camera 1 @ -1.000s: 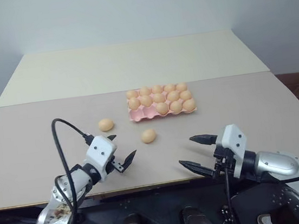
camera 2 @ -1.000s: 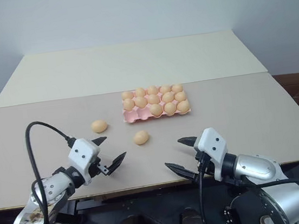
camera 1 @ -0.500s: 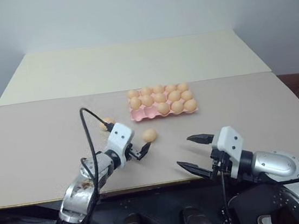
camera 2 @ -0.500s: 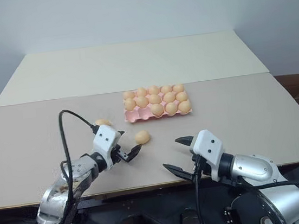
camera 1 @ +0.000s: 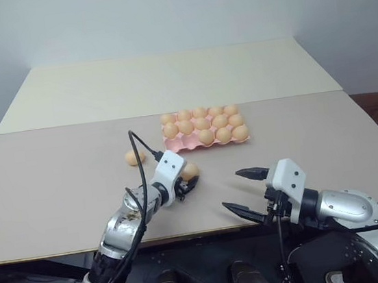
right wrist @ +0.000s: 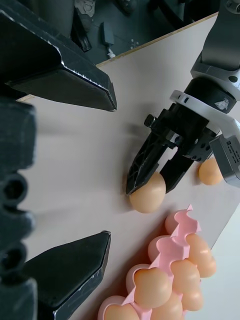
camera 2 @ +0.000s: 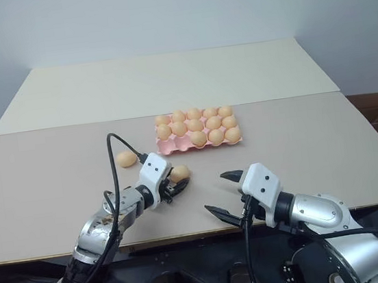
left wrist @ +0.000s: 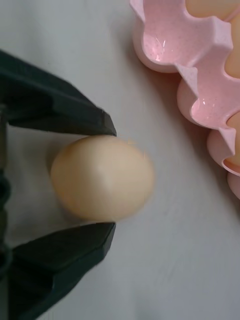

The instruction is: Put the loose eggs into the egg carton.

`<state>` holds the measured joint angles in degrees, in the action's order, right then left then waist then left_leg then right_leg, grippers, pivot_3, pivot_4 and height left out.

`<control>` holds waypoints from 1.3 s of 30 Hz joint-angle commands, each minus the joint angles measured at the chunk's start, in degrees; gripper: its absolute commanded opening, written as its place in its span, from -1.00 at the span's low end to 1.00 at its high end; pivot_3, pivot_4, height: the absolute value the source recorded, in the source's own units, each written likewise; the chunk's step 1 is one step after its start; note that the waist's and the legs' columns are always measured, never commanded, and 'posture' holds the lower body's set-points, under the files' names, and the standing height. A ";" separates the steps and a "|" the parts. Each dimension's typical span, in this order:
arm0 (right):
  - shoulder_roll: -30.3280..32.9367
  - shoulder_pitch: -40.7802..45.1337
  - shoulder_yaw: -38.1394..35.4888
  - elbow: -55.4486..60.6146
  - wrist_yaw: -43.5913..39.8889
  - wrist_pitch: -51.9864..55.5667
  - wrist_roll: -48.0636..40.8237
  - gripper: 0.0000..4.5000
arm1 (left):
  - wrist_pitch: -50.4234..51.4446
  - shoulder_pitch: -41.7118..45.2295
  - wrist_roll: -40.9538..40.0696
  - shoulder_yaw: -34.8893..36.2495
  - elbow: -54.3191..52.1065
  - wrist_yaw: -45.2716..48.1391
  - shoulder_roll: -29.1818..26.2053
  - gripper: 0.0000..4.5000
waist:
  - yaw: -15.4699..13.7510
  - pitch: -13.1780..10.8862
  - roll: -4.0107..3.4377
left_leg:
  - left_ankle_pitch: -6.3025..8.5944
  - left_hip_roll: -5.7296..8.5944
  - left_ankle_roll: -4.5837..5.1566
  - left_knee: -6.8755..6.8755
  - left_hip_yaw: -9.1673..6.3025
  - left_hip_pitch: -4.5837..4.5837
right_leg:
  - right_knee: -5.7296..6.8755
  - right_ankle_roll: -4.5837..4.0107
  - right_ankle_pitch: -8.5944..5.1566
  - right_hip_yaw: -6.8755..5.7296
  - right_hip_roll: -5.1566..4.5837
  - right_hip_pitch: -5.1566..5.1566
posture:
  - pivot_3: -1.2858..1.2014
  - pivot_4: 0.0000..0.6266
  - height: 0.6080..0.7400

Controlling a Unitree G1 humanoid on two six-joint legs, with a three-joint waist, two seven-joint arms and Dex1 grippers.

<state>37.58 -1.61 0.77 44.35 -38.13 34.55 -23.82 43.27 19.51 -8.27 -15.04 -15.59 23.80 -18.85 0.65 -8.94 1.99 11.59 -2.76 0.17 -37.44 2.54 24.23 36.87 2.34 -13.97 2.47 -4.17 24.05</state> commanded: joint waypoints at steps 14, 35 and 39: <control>-5.87 8.06 0.67 0.94 12.57 7.23 2.36 1.00 | -4.48 10.48 1.10 4.97 0.80 -1.11 2.39 -0.33 | -0.06 0.00 0.00 | 0.00 0.00 0.00 -0.31 -0.10 0.06 | 0.14 0.07 0.05 -0.05 0.01 -0.07 | 0.03 -0.52 1.00; -12.16 14.32 0.58 2.92 22.50 21.13 0.60 1.00 | -21.01 20.85 5.27 5.15 27.77 1.82 6.10 -0.02 | 0.02 0.00 0.00 | 0.01 0.05 0.02 -0.32 -0.11 0.23 | 0.11 0.13 0.07 -0.06 -0.02 0.02 | 0.03 -0.52 1.00; -11.73 14.39 1.16 3.04 22.19 20.89 0.62 1.00 | -21.38 20.20 4.19 6.82 26.17 2.19 6.38 0.53 | 0.11 0.00 0.00 | 0.01 0.05 0.02 -0.32 -0.11 0.22 | 0.12 0.13 0.07 -0.06 -0.02 0.03 | 0.03 -0.52 1.00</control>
<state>25.36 12.47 1.81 44.54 -15.98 55.66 -23.22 23.70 39.20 -3.34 -9.67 13.31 25.86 -12.67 0.77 -8.94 1.99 11.59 -2.71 0.18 -37.76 2.42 24.44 36.99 2.47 -13.90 2.41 -4.18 24.07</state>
